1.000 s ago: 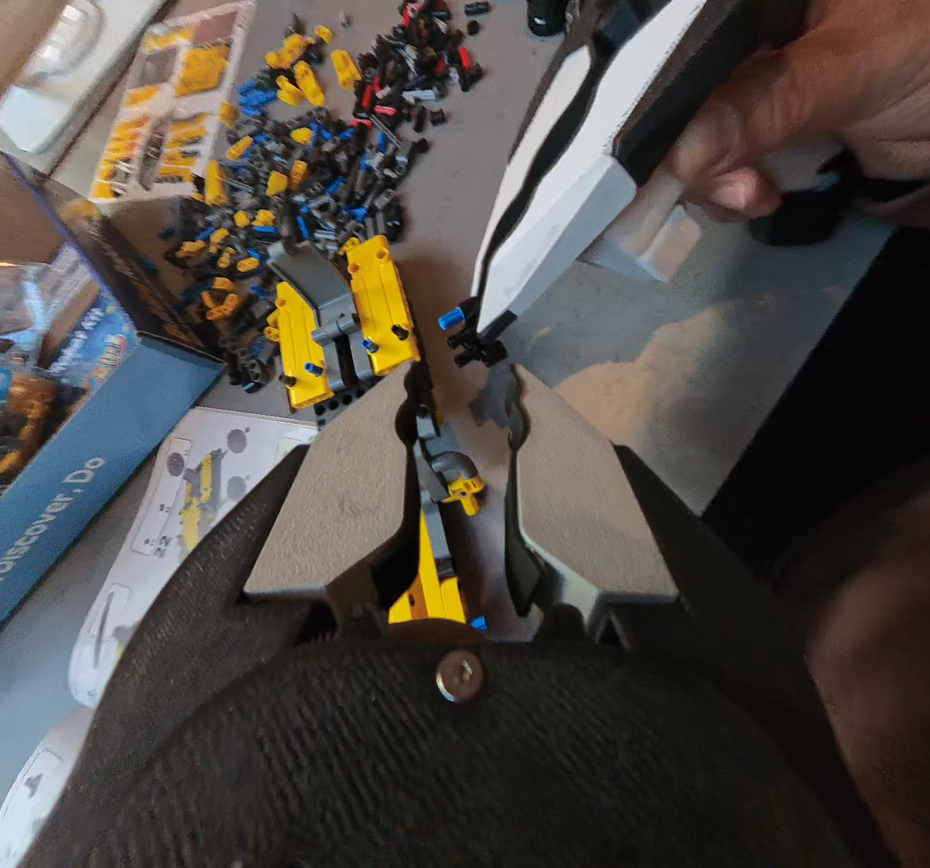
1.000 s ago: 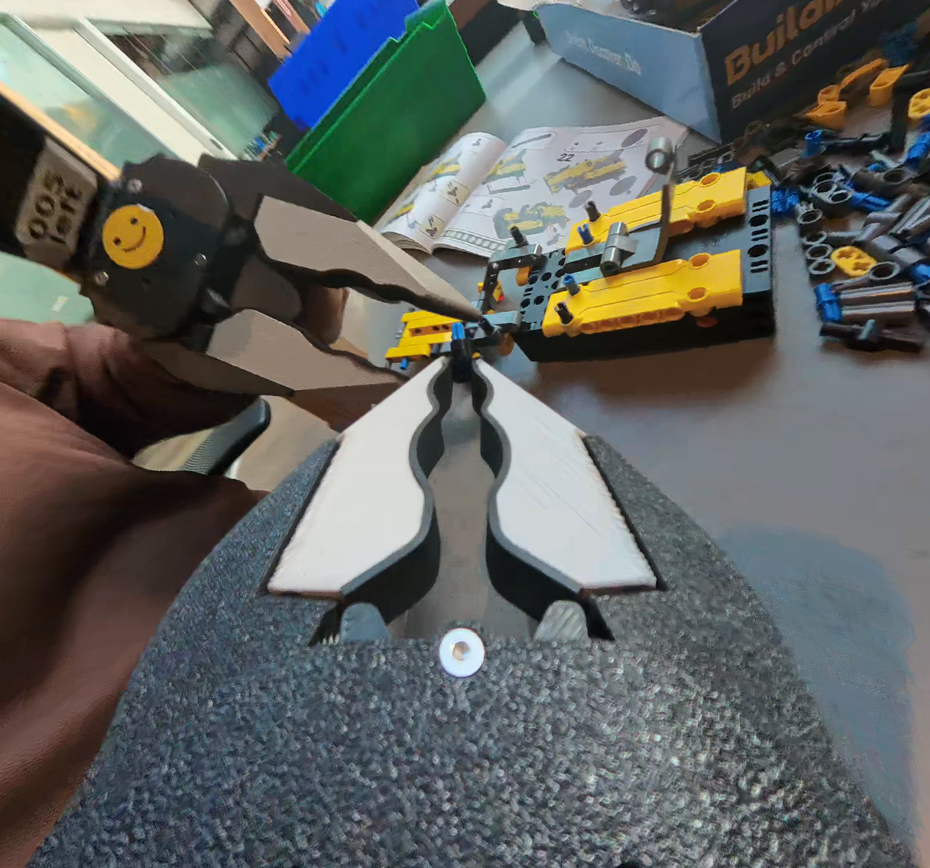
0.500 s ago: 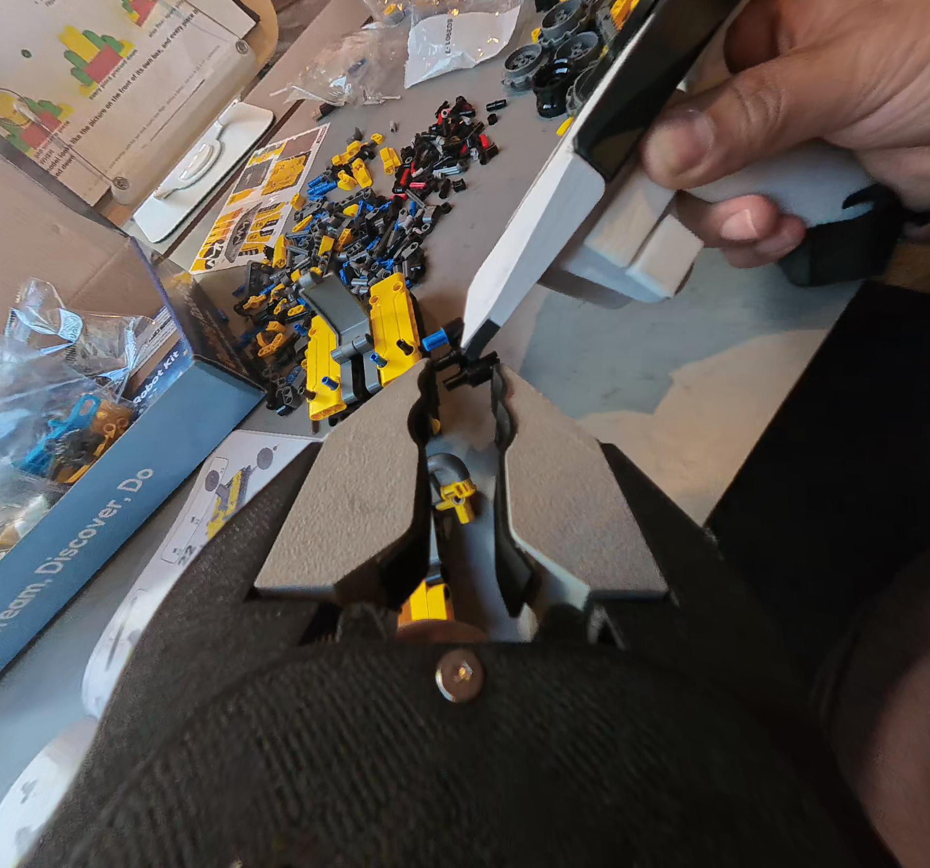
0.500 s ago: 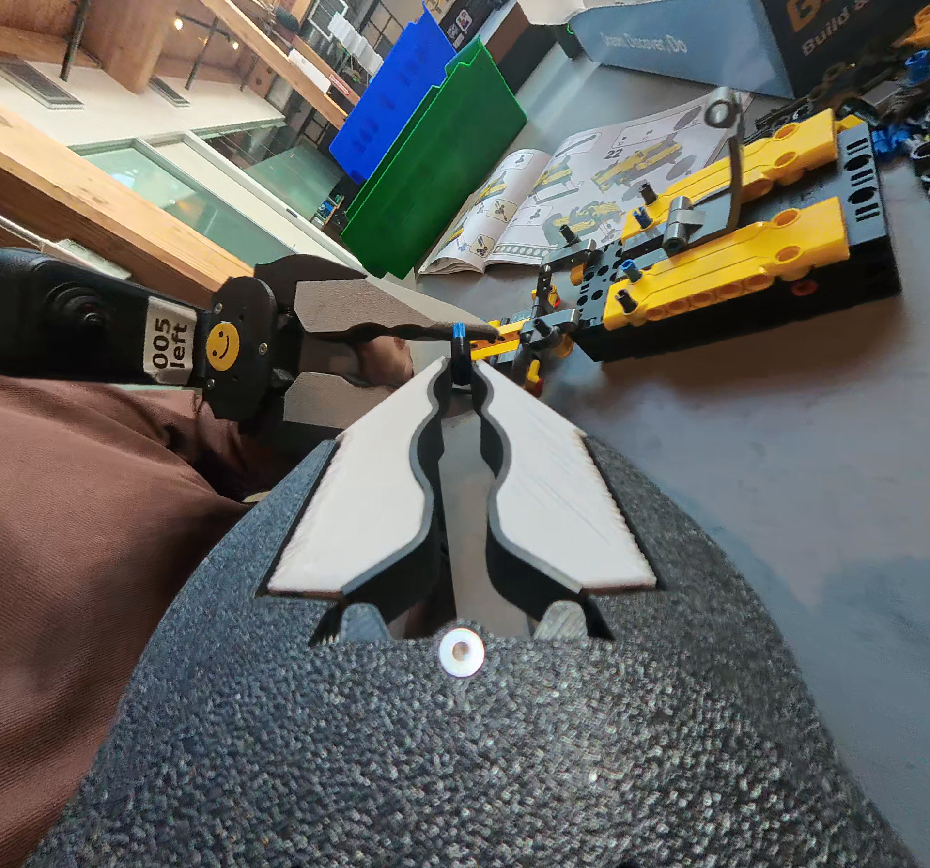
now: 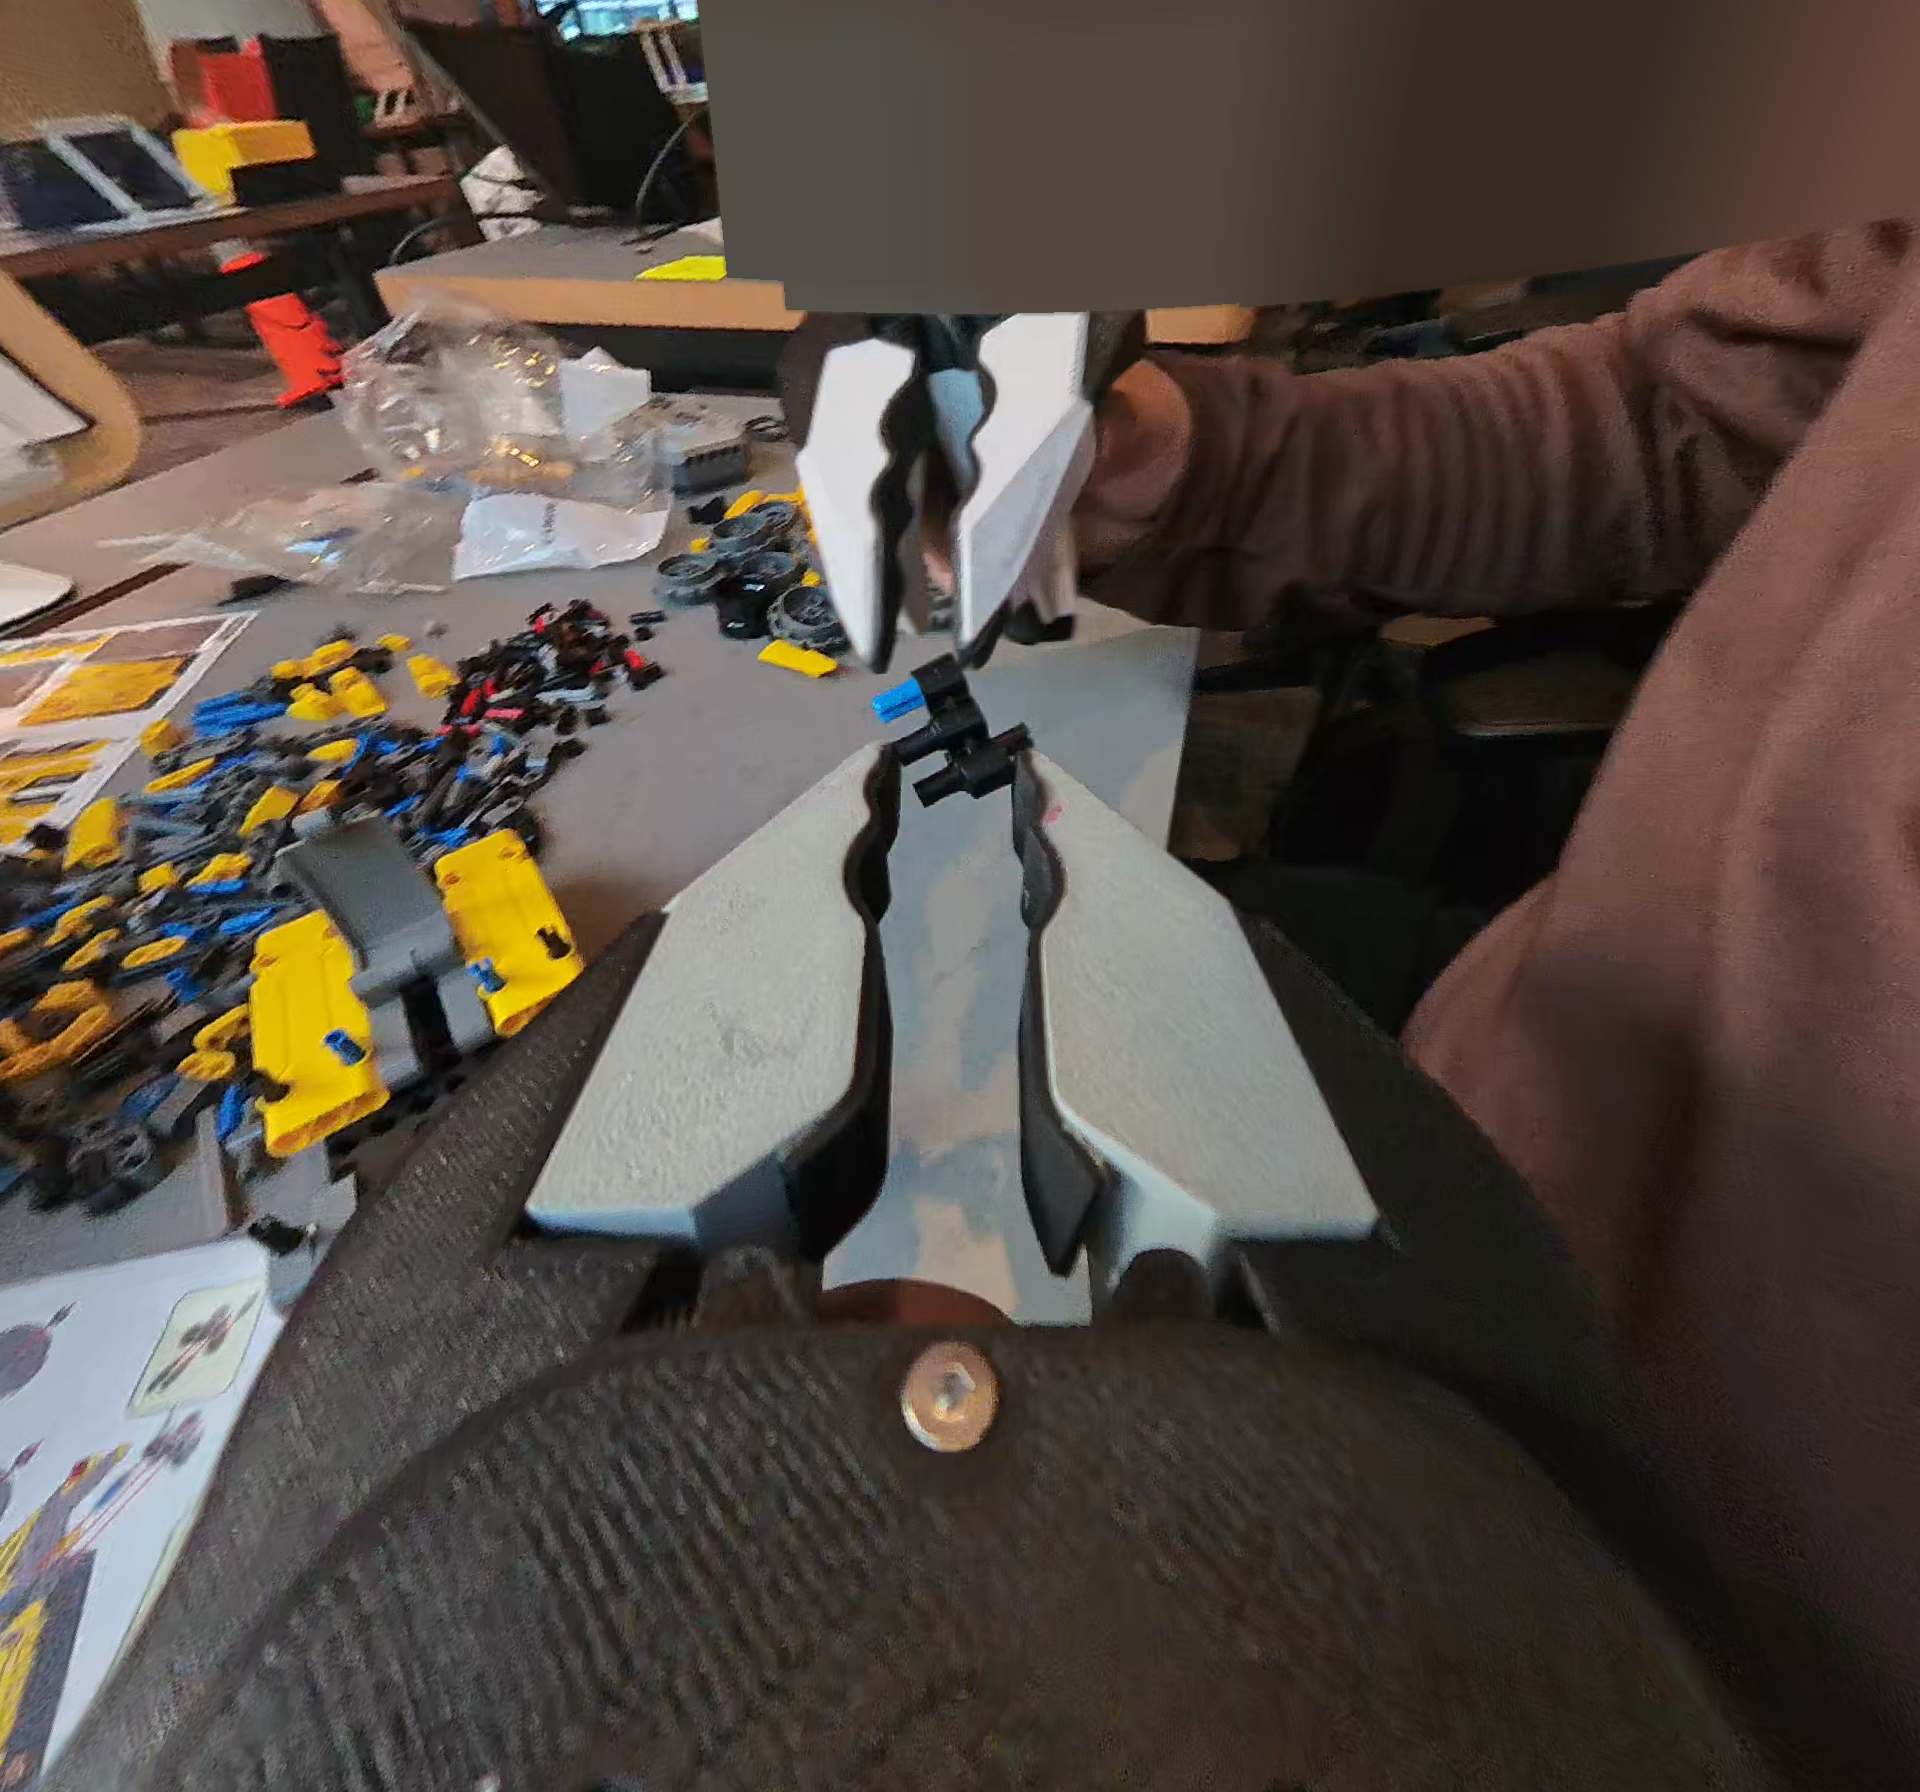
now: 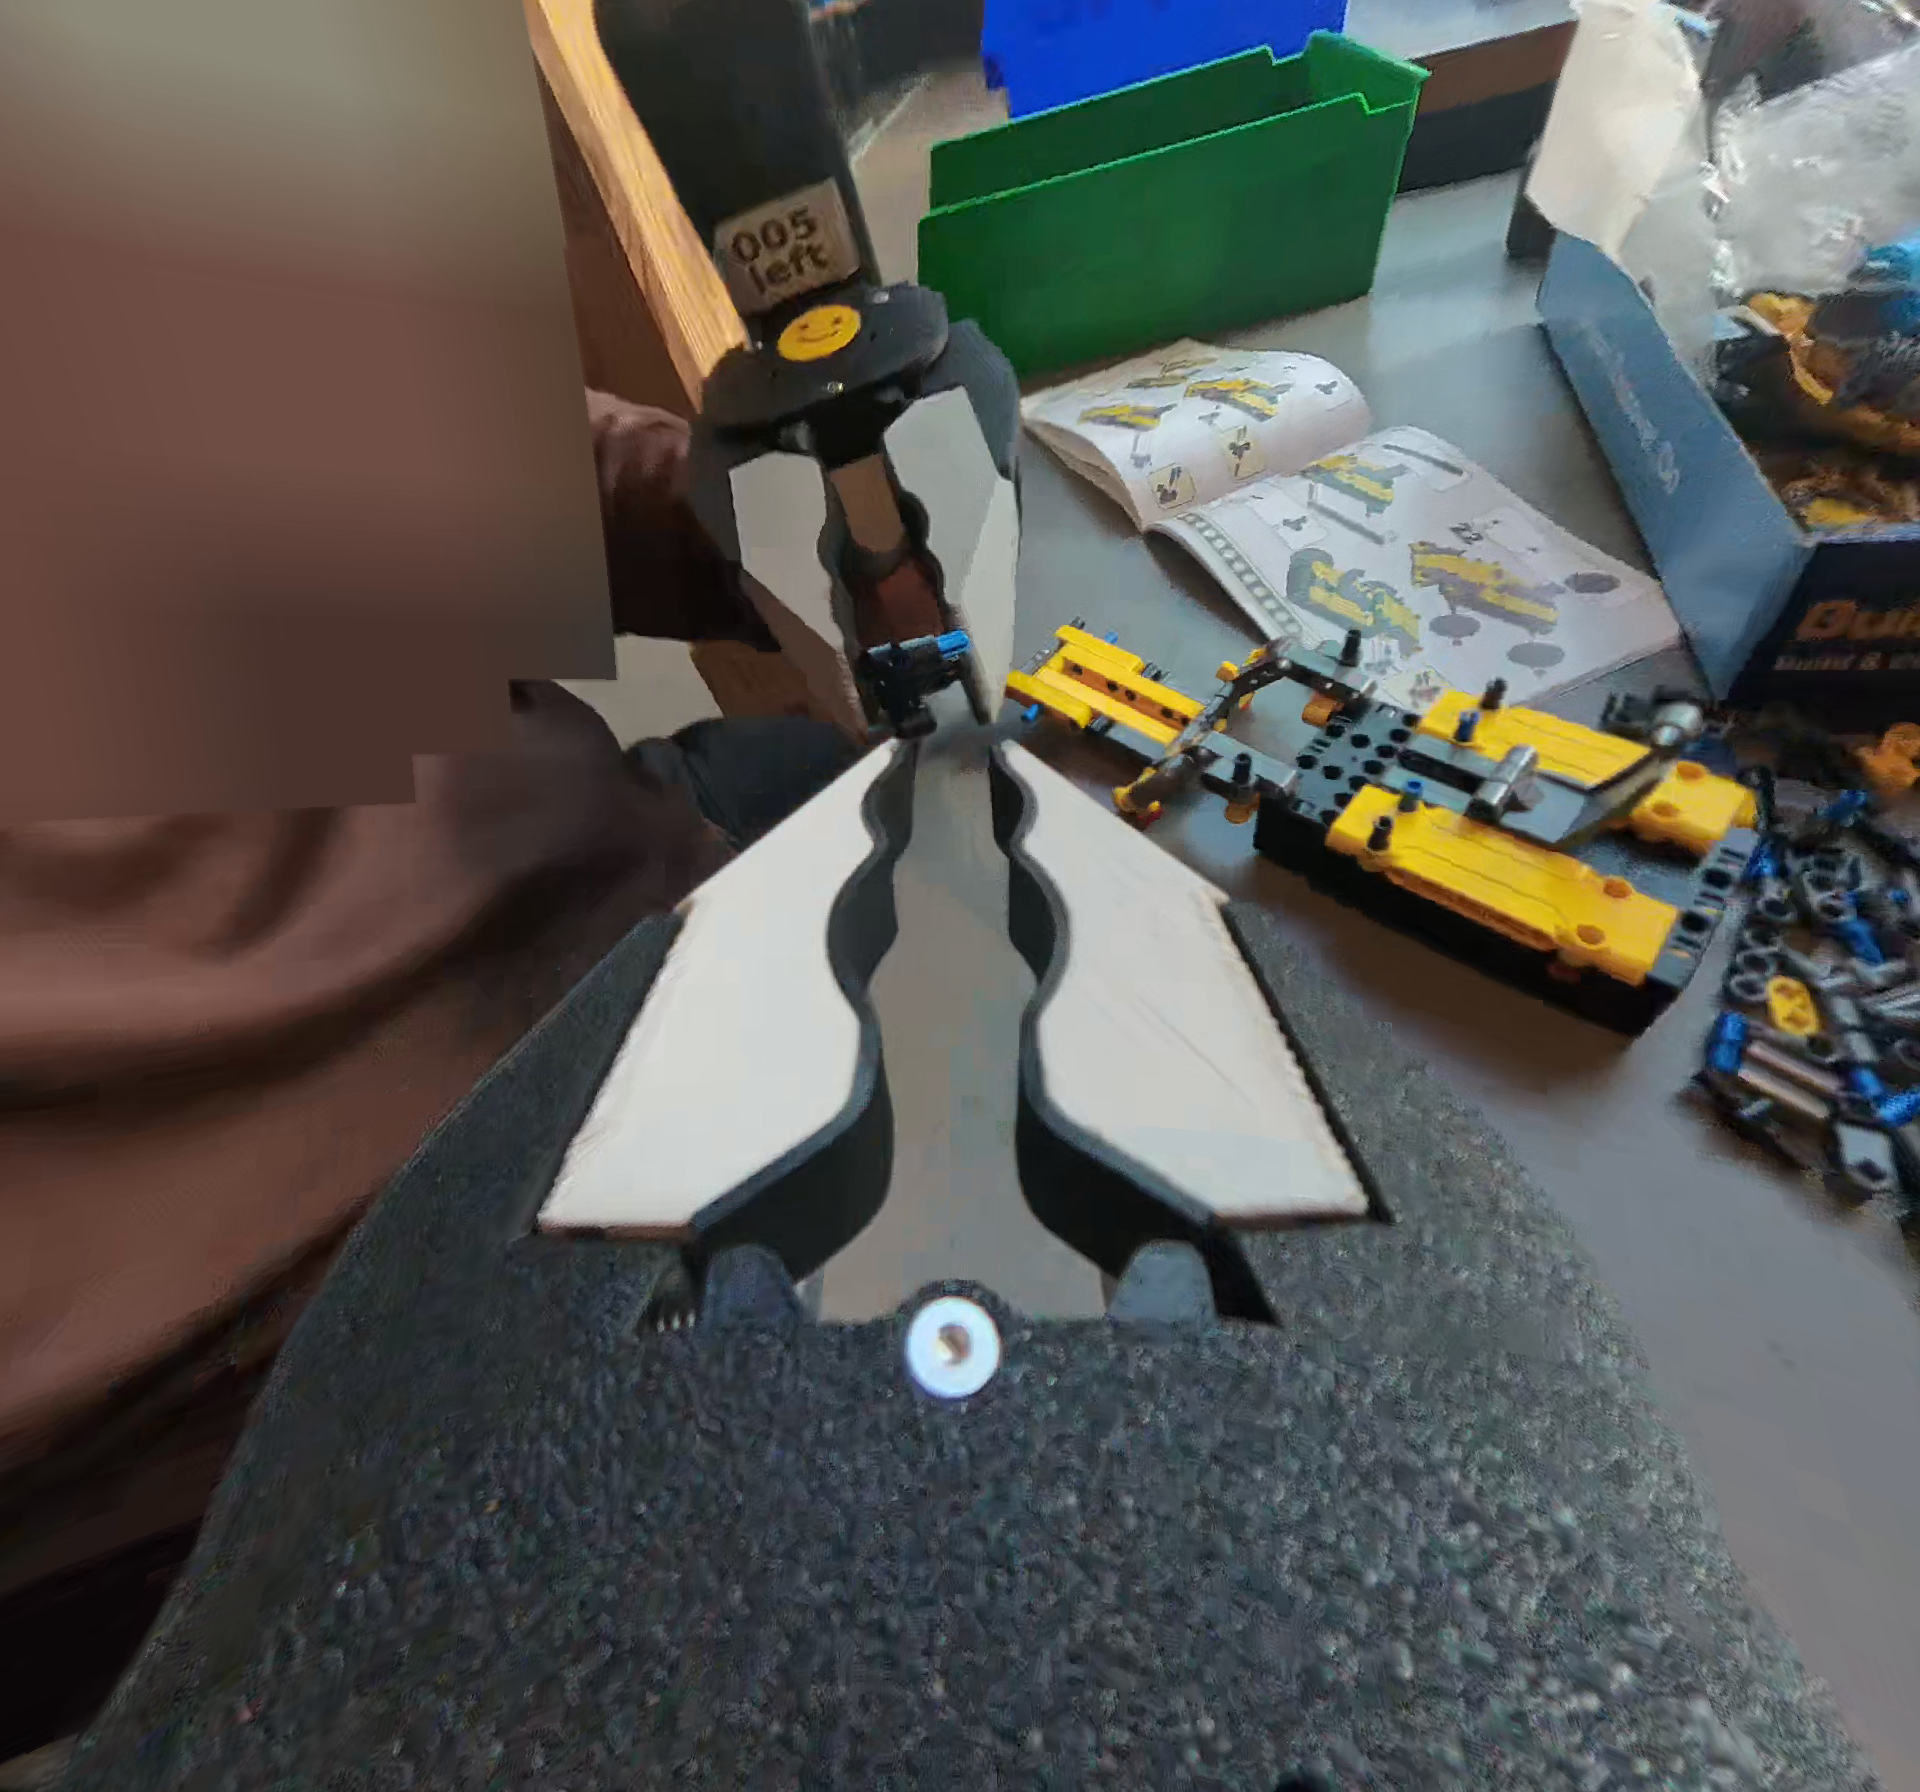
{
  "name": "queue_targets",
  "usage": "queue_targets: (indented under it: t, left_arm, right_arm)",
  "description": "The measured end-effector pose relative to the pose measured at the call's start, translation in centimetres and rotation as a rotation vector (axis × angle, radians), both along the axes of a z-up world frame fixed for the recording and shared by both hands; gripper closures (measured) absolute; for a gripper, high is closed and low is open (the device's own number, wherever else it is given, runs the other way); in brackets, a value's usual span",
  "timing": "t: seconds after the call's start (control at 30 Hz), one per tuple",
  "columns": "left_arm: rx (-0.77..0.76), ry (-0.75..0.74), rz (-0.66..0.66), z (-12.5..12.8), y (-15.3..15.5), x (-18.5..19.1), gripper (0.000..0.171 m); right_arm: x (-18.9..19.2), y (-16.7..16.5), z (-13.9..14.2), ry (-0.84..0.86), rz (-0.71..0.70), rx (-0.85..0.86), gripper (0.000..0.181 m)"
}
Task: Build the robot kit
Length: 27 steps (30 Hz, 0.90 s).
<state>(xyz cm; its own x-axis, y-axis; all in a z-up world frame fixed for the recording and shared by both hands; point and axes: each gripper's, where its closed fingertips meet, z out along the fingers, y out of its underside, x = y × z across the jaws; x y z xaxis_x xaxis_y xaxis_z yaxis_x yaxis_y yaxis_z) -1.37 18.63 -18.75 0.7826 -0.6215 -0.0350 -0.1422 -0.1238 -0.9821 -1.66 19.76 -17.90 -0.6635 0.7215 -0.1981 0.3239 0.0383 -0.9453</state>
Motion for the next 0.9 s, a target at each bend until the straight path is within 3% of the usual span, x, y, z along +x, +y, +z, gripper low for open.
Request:
queue_targets:
  t: [0.2,0.37,0.57,0.9]
  left_arm:
    - [0.095,-0.036,-0.049,1.2,-0.4,0.6,0.152]
    - [0.169,0.014,-0.042,1.3,-0.7,1.0,0.152]
    - [0.197,-0.037,-0.062,2.0,-0.8,1.1,0.152]
    - [0.23,-0.029,-0.083,2.0,-0.7,1.8,0.152]
  right_arm:
    - [0.1,-1.8,0.7,0.027,0.122,0.074,0.168]
    - [0.8,-2.4,0.8,-0.001,0.194,-0.079,0.173]
    - [1.2,-2.4,0.6,0.02,0.191,-0.121,0.164]
    - [1.6,-3.5,0.6,0.031,0.251,-0.241,0.168]
